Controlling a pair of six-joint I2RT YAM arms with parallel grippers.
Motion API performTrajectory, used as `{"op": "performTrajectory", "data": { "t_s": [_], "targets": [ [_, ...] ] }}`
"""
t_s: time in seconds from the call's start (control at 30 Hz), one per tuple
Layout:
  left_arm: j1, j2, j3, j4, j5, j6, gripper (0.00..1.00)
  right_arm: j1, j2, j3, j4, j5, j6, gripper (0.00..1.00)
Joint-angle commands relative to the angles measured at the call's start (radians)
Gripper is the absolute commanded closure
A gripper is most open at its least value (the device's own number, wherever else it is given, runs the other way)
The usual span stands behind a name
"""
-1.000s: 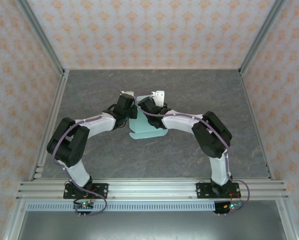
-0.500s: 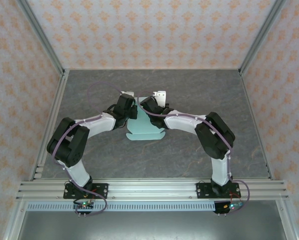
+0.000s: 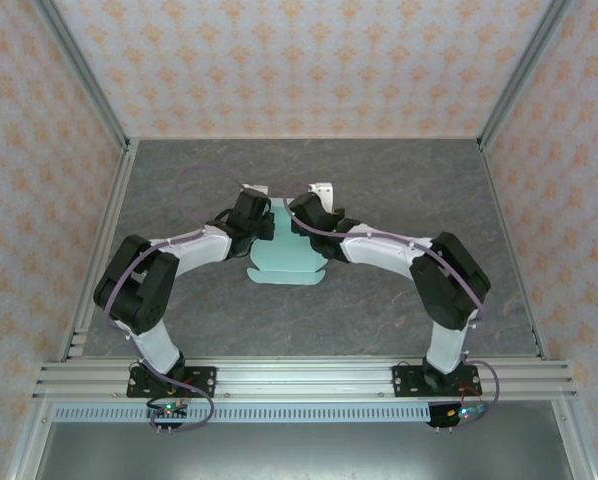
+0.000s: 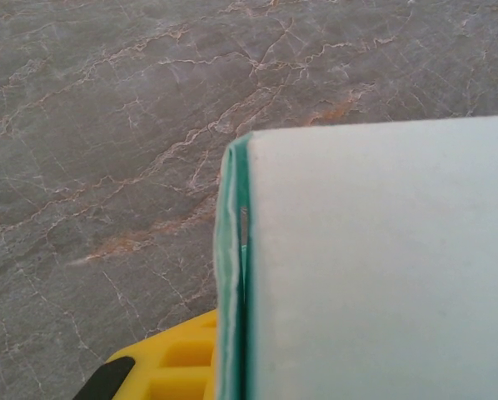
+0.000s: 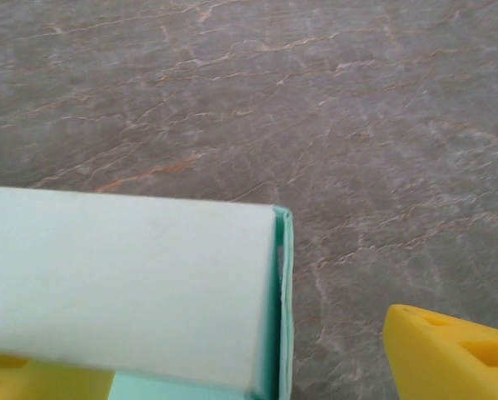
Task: Fold the paper box
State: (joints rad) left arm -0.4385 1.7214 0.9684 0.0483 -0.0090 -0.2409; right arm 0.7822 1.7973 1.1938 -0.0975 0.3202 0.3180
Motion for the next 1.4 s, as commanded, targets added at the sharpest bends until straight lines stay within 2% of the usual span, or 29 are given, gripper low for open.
{"op": "performTrajectory", "data": {
  "t_s": [0.0,0.27,0.47,0.67,0.8,1.0,1.2,1.37],
  "targets": [
    [-0.011,0.003,0.036,-0.034,-0.037,0.006,1.0,-0.005,-0.099,-0.044,0.001,-0.09,-0.025,0.15],
    [-0.008,0.01,0.047,-0.051,-0.036,0.04,1.0,-0.016,-0.284,-0.098,-0.079,-0.211,-0.154,0.15],
    [-0.009,0.007,0.092,-0.129,0.056,0.07,1.0,-0.133,-0.393,-0.098,-0.142,-0.284,-0.181,0.15],
    [-0.011,-0.002,0.205,-0.394,0.158,0.125,1.0,-0.238,-0.452,-0.102,-0.193,-0.313,-0.158,0.15],
    [-0.011,-0.022,0.238,-0.527,0.202,0.17,1.0,-0.24,-0.444,-0.123,-0.191,-0.304,-0.149,0.15],
    [-0.011,-0.036,0.273,-0.693,0.211,0.251,1.0,-0.24,-0.466,-0.165,-0.182,-0.268,-0.126,0.15],
    [-0.011,0.014,0.377,-0.907,0.224,0.363,1.0,-0.241,-0.468,-0.225,-0.166,-0.351,-0.053,0.16],
    [-0.011,0.083,0.467,-1.087,0.225,0.461,1.0,-0.24,-0.483,-0.275,-0.18,-0.339,-0.046,0.16]
  ]
}}
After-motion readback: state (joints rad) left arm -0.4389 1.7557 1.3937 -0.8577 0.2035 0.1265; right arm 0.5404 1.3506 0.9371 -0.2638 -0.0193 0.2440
